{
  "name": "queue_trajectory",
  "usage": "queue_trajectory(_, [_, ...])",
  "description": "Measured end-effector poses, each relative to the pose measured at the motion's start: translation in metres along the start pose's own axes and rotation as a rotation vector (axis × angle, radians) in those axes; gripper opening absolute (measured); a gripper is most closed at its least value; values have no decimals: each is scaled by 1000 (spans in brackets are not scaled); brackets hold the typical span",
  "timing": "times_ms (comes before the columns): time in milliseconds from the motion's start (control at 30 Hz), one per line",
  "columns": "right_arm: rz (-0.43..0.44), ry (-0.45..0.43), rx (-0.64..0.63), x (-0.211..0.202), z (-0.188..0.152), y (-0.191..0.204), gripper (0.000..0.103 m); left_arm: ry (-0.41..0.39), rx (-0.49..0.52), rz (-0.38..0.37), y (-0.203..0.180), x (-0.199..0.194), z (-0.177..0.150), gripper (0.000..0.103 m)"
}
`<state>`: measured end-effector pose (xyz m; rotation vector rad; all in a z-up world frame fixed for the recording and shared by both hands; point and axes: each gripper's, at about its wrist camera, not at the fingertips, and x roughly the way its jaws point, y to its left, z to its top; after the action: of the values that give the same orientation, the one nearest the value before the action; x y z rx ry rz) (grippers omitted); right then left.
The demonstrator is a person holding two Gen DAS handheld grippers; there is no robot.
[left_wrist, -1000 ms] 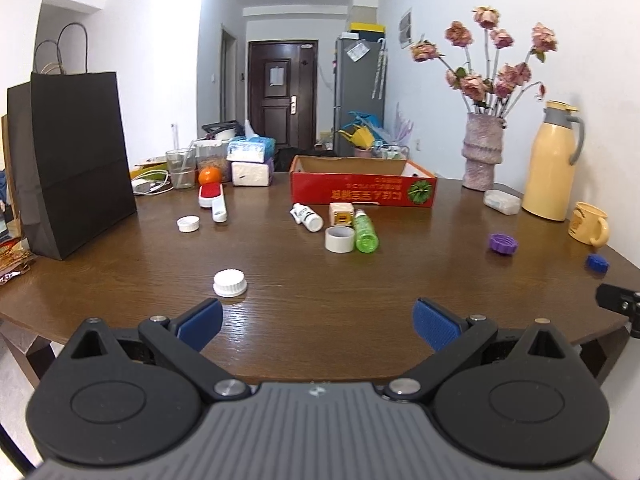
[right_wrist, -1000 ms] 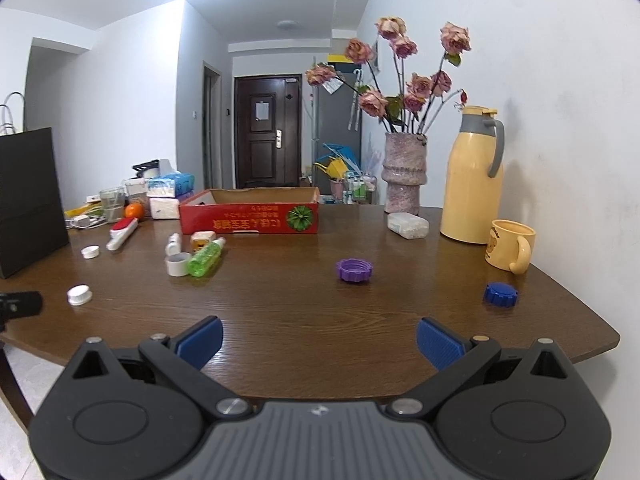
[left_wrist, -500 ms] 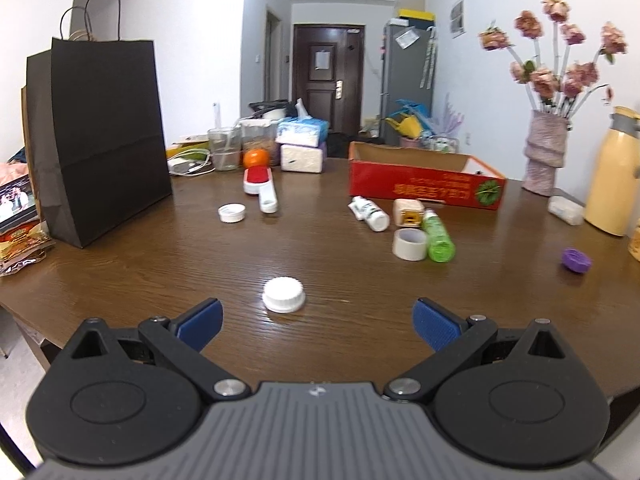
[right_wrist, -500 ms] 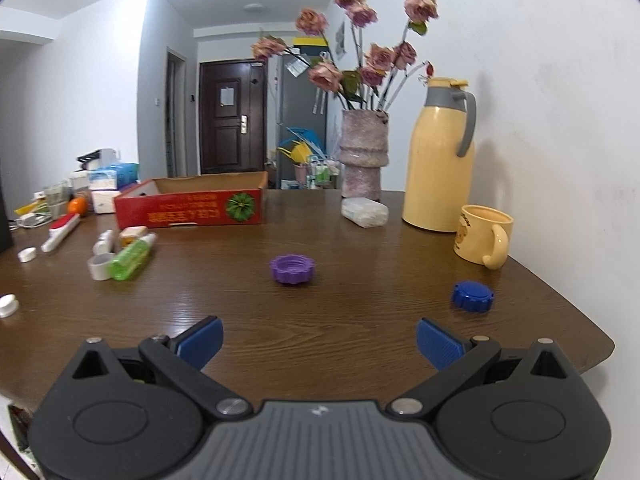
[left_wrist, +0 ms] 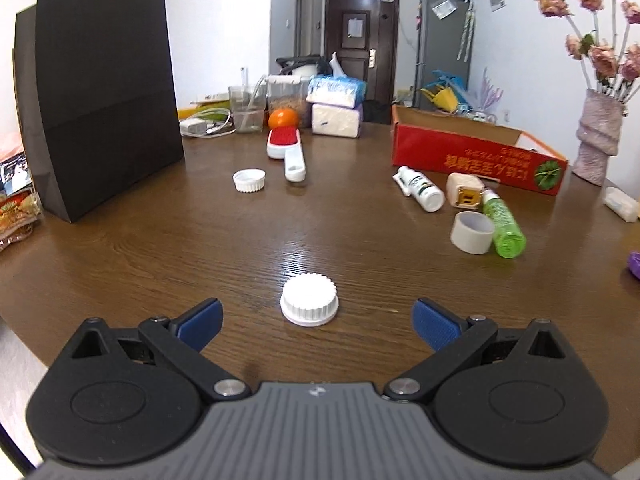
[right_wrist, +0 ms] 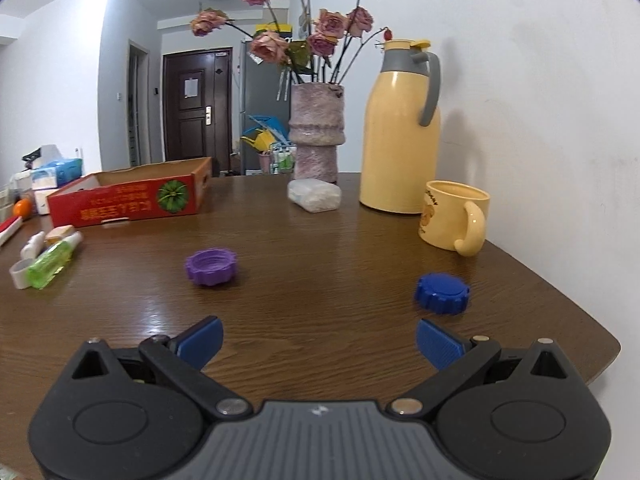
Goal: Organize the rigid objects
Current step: 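Grasp the white bottle cap with the left tool while the right tool grasps the blue cap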
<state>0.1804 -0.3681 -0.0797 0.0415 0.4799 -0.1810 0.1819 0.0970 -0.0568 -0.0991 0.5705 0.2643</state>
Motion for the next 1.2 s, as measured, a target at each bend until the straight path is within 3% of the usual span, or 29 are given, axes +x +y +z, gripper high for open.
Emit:
queue_trajectory(100, [-21, 2, -4, 11, 2, -7, 103, 9, -14, 11, 0, 13, 1, 103])
queue_trajectory(300, [-65, 20, -5, 31, 5, -21, 103, 39, -28, 42, 0, 36, 1, 85])
queue_trajectory(500, [-107, 35, 5, 47, 5, -33, 103, 41, -14, 41, -4, 45, 0, 43])
queue_trajectory(967, [-179, 53, 51, 84, 22, -73, 100, 22, -11, 9, -15, 42, 9, 42])
queue_trajectory(1100, [-181, 77, 84, 99, 29, -84, 95, 14, -11, 8, -18, 41, 14, 42])
queue_trajectory(1200, [-184, 90, 94, 106, 32, -89, 84, 11, -13, 6, -19, 41, 17, 42])
